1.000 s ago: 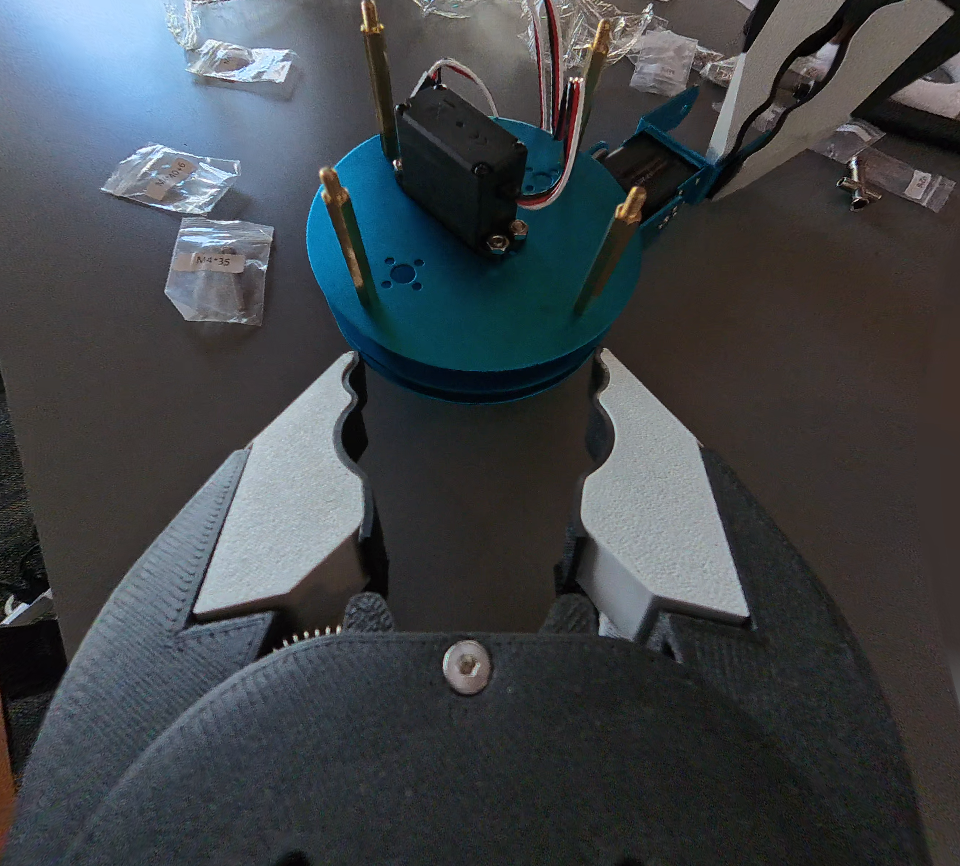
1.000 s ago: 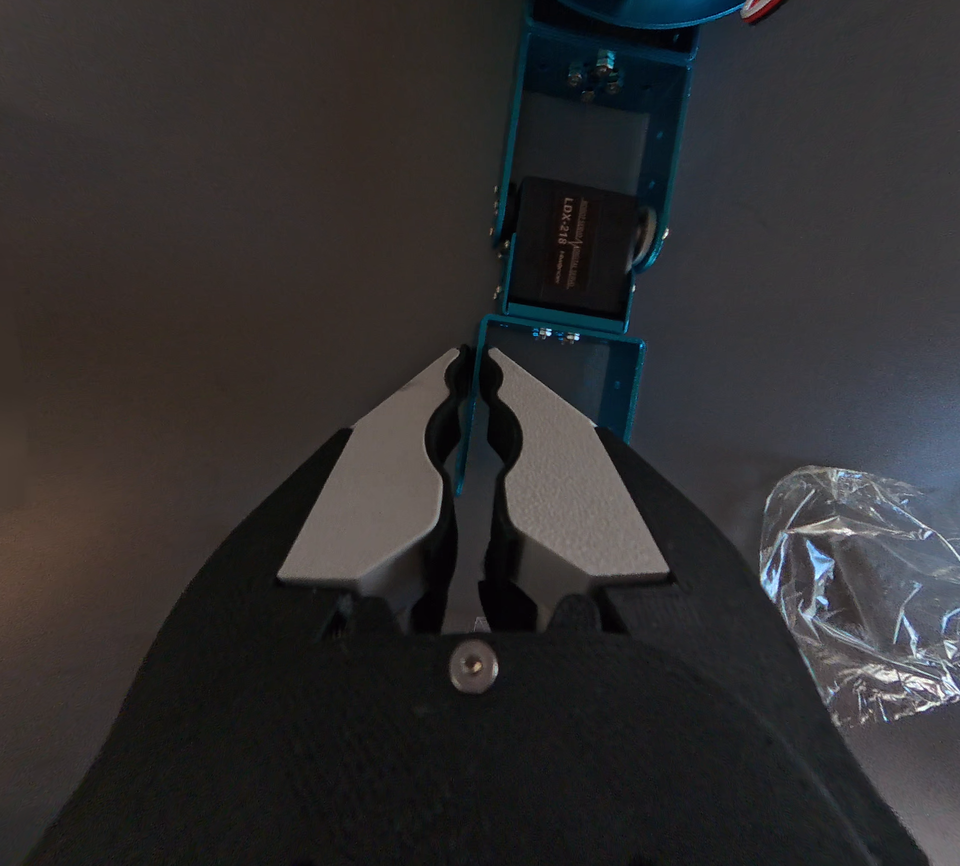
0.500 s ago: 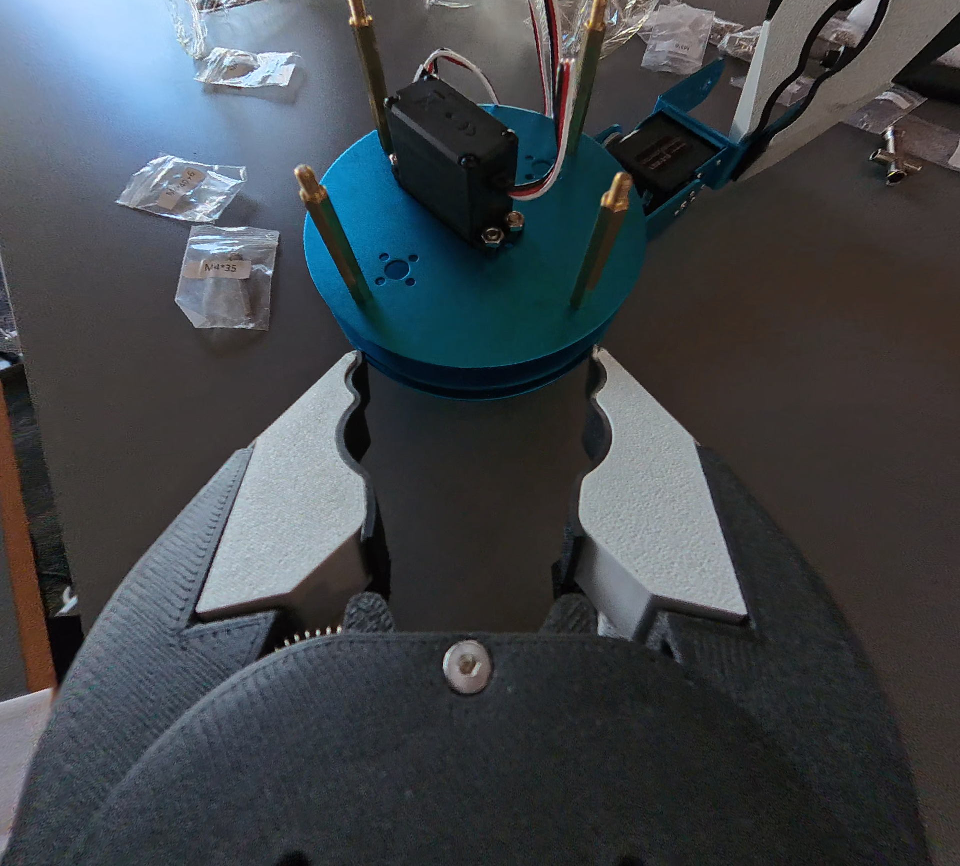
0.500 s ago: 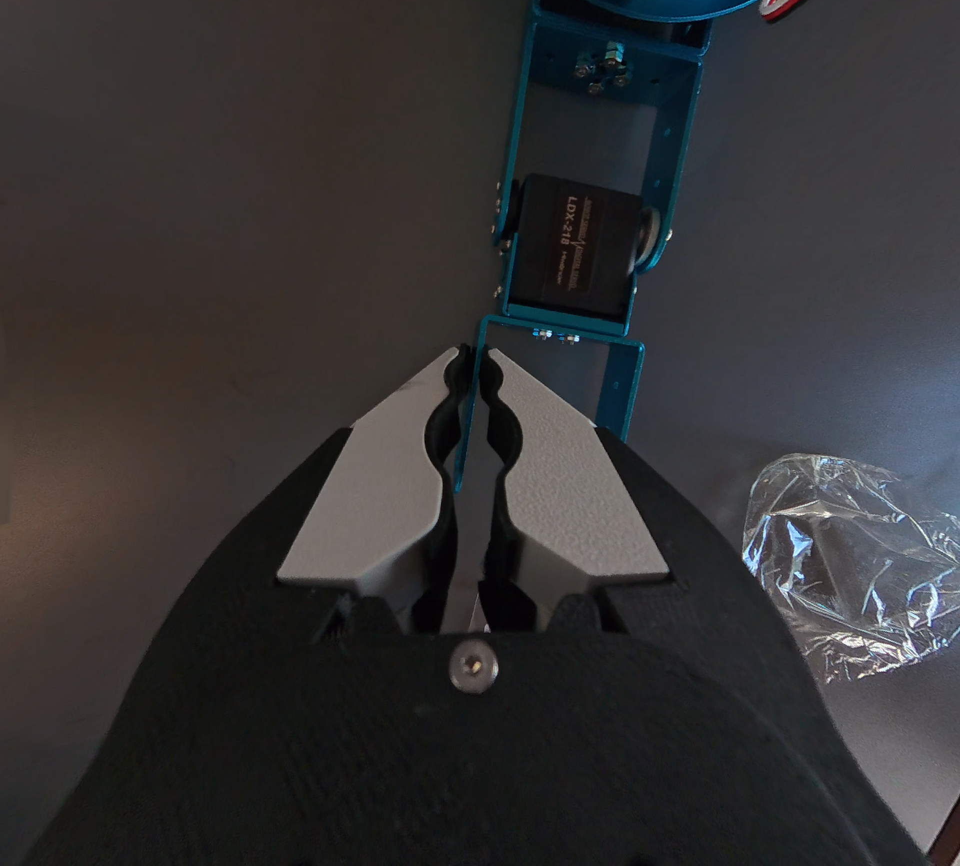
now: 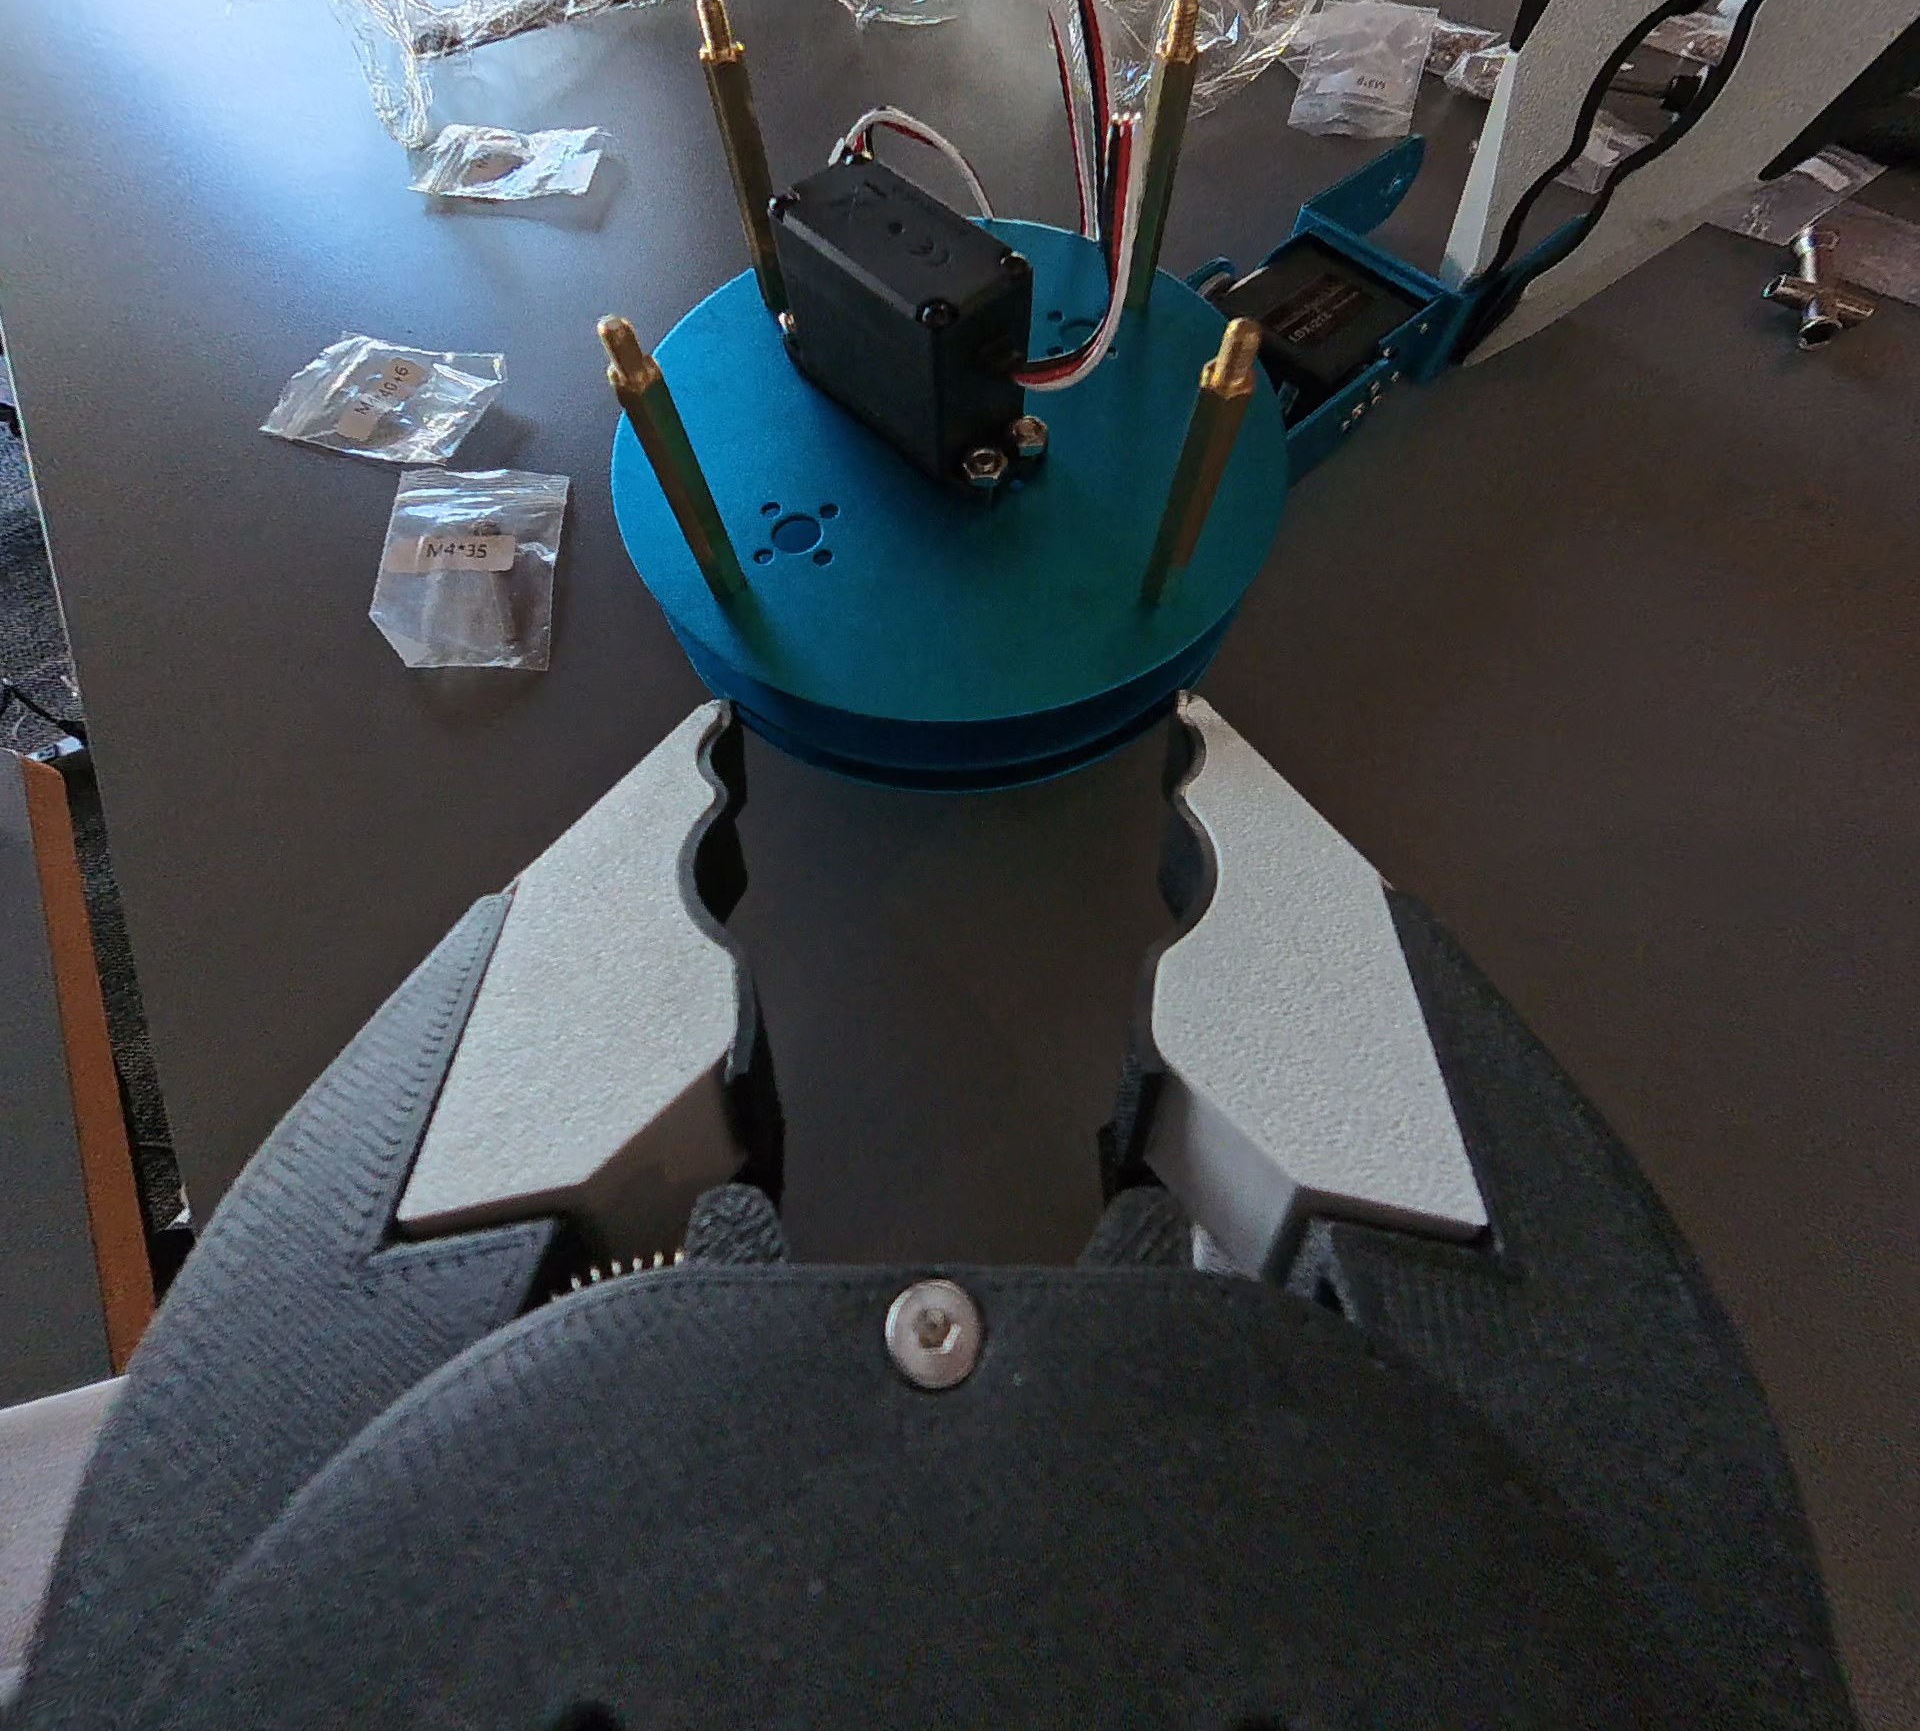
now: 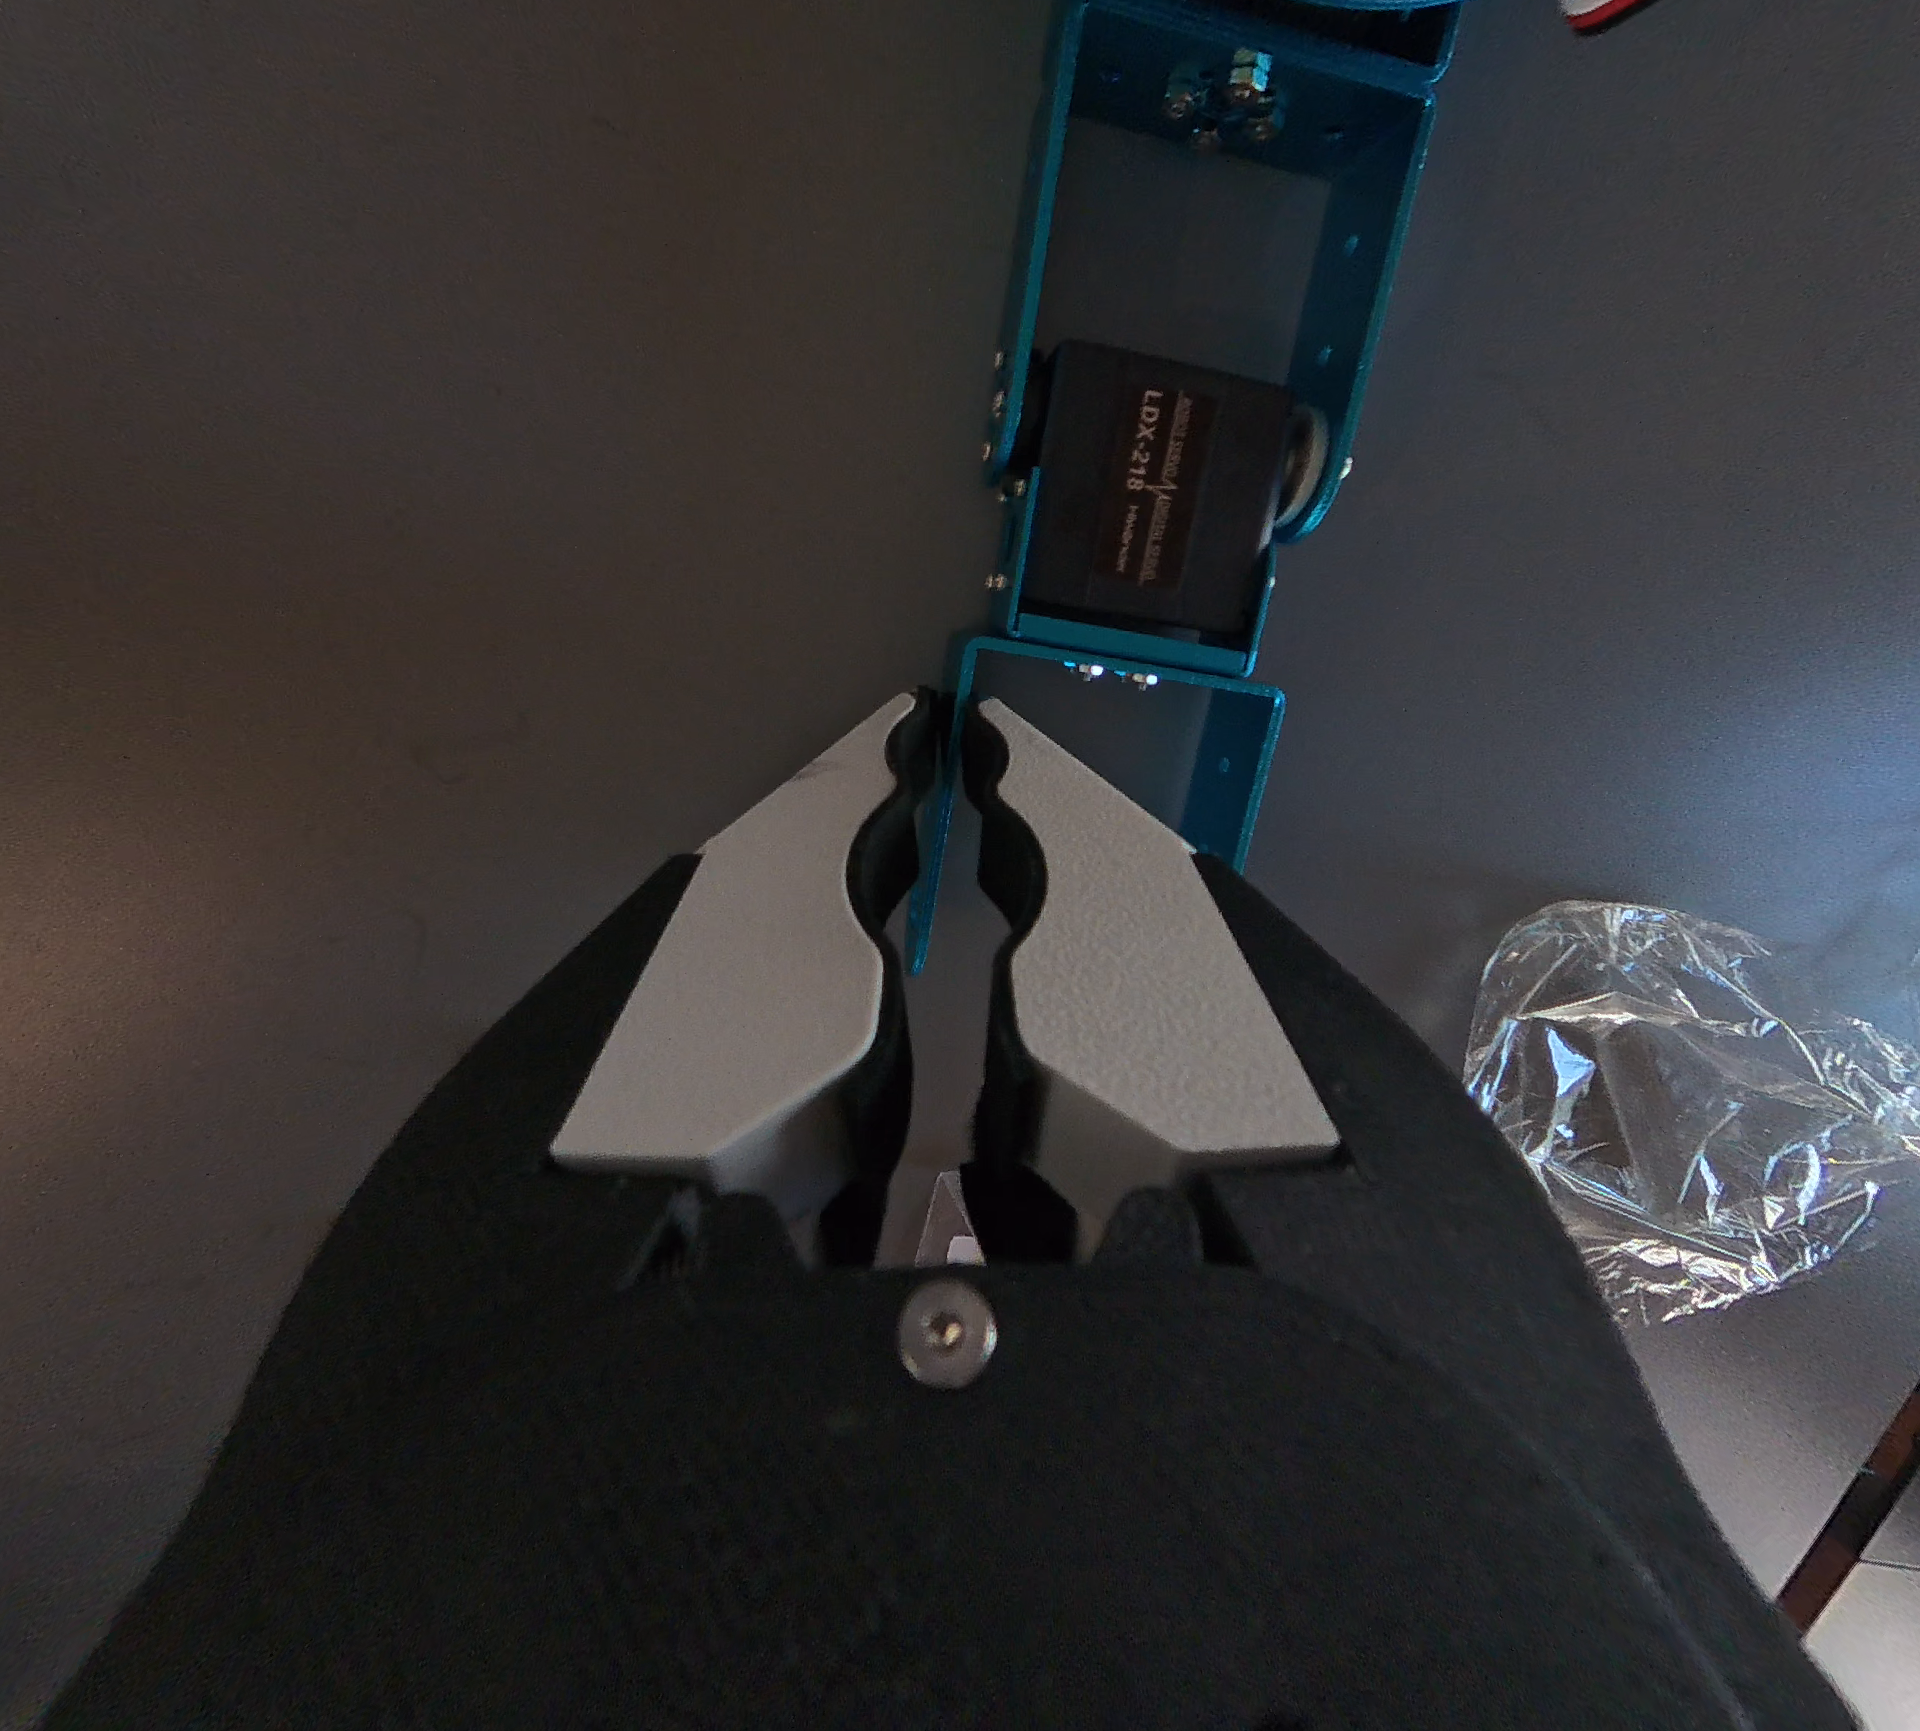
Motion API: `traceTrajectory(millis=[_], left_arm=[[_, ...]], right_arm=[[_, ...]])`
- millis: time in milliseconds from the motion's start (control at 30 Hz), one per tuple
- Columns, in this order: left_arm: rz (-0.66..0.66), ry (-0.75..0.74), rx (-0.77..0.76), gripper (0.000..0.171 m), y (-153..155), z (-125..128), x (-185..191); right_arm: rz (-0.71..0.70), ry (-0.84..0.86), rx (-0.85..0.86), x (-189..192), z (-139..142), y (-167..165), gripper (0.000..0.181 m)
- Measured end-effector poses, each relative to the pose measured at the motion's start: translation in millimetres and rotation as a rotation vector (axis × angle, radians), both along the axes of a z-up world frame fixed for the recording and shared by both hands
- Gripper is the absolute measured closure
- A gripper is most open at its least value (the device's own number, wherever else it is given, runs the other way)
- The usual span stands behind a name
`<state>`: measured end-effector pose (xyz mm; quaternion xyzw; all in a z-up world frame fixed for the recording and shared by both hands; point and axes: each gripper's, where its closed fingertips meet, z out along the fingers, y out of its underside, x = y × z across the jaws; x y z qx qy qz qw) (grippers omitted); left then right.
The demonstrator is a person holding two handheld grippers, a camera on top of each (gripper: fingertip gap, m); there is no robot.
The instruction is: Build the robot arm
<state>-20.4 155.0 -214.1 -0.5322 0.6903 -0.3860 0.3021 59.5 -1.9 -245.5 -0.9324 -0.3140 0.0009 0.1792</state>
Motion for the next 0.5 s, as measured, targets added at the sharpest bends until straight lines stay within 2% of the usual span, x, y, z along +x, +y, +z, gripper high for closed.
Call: traceTrajectory(millis=[167,233,400,500], left_arm=[[-0.007,-0.011,-0.035,0.091,-0.5,2.9,-0.9],[-0.017,-0.035,-0.056,0.085,-2.1,8.8,-2.2],[-0.016,-0.224,-0.087,0.086,1.5,45.6,-7.6],[0.004,-0.352,-0.095,0.088,7.8,66.3,-13.1]], right_arm=[[0.034,-0.036,0.041,0.8,-0.7,0.5,0.174],[0.039,-0.039,0.058,1.7,-0.2,-0.1,0.172],[0.006,-0.046,0.117,9.4,7.8,-4.7,0.151],[-0.022,-0.007,0.212,6.7,27.2,-5.0,0.143]])
